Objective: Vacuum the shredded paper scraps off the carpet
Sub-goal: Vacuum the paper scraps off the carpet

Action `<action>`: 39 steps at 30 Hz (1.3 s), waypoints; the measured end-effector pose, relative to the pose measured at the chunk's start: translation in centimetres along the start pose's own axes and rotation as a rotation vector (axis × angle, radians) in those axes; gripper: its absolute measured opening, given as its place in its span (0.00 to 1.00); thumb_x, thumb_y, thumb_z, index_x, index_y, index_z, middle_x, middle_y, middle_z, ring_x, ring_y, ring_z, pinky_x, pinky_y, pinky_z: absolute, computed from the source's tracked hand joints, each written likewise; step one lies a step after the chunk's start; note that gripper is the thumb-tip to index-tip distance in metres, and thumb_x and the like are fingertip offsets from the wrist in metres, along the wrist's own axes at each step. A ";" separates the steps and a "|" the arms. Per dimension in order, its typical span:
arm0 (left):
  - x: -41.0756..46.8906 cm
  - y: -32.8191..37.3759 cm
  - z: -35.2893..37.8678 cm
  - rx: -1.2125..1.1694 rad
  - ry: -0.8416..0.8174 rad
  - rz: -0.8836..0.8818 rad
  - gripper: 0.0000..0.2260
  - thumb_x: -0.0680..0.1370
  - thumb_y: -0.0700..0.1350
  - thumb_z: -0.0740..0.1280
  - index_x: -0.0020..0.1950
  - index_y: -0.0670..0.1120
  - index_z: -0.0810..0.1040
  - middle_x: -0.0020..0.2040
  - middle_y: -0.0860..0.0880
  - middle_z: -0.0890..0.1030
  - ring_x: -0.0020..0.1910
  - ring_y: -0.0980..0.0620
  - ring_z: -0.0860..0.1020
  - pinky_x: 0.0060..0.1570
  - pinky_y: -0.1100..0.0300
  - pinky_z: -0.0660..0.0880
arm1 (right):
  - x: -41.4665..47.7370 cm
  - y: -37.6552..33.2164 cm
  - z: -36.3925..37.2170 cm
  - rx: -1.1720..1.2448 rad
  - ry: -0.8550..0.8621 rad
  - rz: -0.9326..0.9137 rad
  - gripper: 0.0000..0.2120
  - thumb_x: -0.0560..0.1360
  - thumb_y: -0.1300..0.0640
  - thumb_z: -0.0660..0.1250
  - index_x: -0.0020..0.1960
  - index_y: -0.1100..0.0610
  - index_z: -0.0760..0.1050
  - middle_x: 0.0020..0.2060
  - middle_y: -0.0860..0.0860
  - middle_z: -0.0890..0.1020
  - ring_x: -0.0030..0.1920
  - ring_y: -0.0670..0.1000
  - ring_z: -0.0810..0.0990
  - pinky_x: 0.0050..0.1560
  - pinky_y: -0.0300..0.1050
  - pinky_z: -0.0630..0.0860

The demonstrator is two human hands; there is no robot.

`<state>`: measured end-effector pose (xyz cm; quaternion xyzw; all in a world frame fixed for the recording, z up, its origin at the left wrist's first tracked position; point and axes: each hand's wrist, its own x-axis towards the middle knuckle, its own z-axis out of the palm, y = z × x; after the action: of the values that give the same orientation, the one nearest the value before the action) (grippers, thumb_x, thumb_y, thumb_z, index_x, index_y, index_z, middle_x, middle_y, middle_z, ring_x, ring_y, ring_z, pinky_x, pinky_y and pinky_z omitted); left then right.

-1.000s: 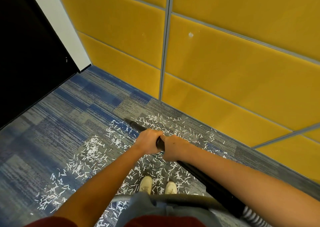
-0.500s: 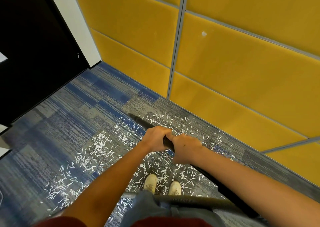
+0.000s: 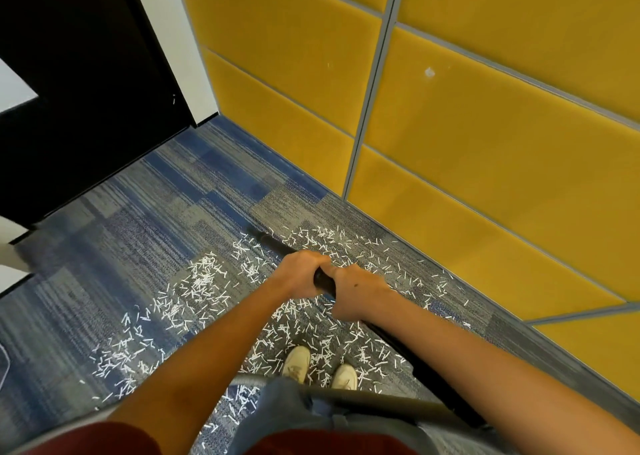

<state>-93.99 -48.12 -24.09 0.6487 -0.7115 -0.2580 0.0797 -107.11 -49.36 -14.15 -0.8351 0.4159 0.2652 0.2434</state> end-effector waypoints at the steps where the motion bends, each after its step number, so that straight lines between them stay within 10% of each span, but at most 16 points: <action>1: -0.3 -0.2 0.2 0.005 -0.001 -0.008 0.06 0.72 0.46 0.69 0.46 0.46 0.76 0.45 0.50 0.81 0.46 0.50 0.77 0.47 0.57 0.74 | -0.1 -0.1 0.2 -0.002 -0.006 -0.007 0.31 0.72 0.59 0.65 0.73 0.51 0.59 0.46 0.52 0.72 0.44 0.53 0.77 0.49 0.48 0.80; 39: -1.9 1.3 4.2 -0.094 0.035 -0.207 0.10 0.71 0.38 0.69 0.44 0.50 0.72 0.44 0.55 0.72 0.46 0.52 0.74 0.52 0.52 0.76 | -0.4 1.3 3.3 0.014 -0.028 -0.060 0.30 0.72 0.62 0.67 0.71 0.56 0.61 0.52 0.54 0.74 0.51 0.55 0.78 0.53 0.50 0.79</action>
<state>-96.71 -45.12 -26.63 0.7188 -0.6262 -0.2867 0.0952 -109.20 -47.80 -16.58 -0.8417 0.3893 0.2665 0.2628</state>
